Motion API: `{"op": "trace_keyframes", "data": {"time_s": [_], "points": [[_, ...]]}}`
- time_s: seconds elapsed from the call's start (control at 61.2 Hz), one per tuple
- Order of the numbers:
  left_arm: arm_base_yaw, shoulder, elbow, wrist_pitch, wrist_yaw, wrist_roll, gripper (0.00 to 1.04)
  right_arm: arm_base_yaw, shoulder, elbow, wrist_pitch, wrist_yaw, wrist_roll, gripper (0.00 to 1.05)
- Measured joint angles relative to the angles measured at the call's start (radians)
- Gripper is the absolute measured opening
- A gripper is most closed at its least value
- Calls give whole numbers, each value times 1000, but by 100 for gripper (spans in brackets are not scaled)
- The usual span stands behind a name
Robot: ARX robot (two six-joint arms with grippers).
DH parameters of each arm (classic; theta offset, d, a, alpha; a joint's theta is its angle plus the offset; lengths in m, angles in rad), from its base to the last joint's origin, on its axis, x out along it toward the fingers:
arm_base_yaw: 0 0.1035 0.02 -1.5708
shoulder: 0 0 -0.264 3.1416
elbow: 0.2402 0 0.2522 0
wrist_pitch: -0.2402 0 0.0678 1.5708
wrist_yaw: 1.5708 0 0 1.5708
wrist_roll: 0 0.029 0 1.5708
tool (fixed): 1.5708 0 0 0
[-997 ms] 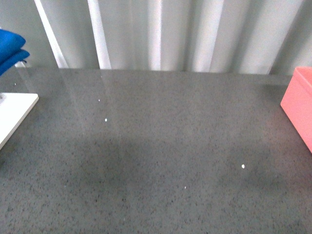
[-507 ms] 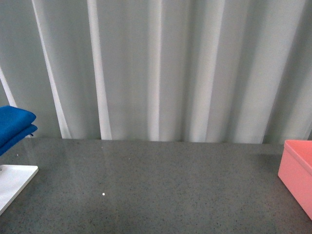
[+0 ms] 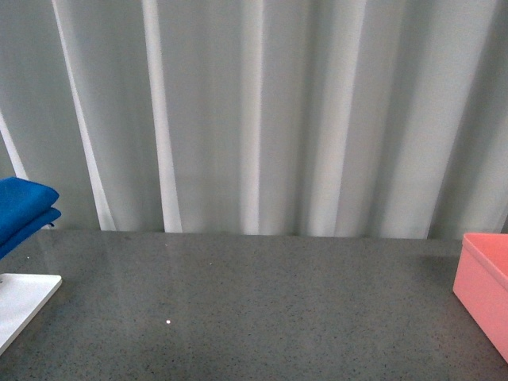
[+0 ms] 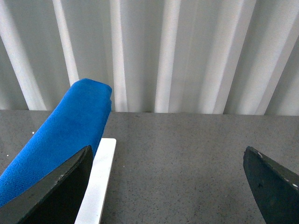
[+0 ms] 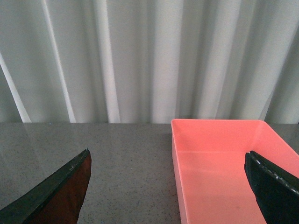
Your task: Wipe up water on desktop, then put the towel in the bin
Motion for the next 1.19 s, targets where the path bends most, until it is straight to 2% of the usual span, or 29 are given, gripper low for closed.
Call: {"op": "trace_keyframes", "data": {"time_s": [0.065, 0.114, 0.294, 0.376, 0.49, 0.572, 0.654, 0.866, 1.095, 1.193], "points": [[-40, 44, 18, -69, -109, -47, 98, 0, 0, 0, 0, 0, 0, 98], [-63, 103, 26, -63, -147, -80, 98, 0, 0, 0, 0, 0, 0, 98], [-47, 362, 107, 171, -43, -99, 98, 0, -1, 0, 0, 0, 0, 98], [-14, 549, 194, 269, 2, -55, 98, 0, -1, 0, 0, 0, 0, 98], [10, 829, 328, 364, 5, 55, 98, 0, -1, 0, 0, 0, 0, 98], [26, 991, 430, 331, -11, 142, 98, 0, -1, 0, 0, 0, 0, 98], [61, 1144, 558, 224, -43, 178, 98, 0, -1, 0, 0, 0, 0, 98], [130, 1358, 783, 118, -113, 267, 98, 0, -1, 0, 0, 0, 0, 98], [155, 1473, 881, 53, -108, 296, 98, 0, -1, 0, 0, 0, 0, 98], [164, 1534, 896, 100, -143, 336, 98, 0, -1, 0, 0, 0, 0, 98]]}}
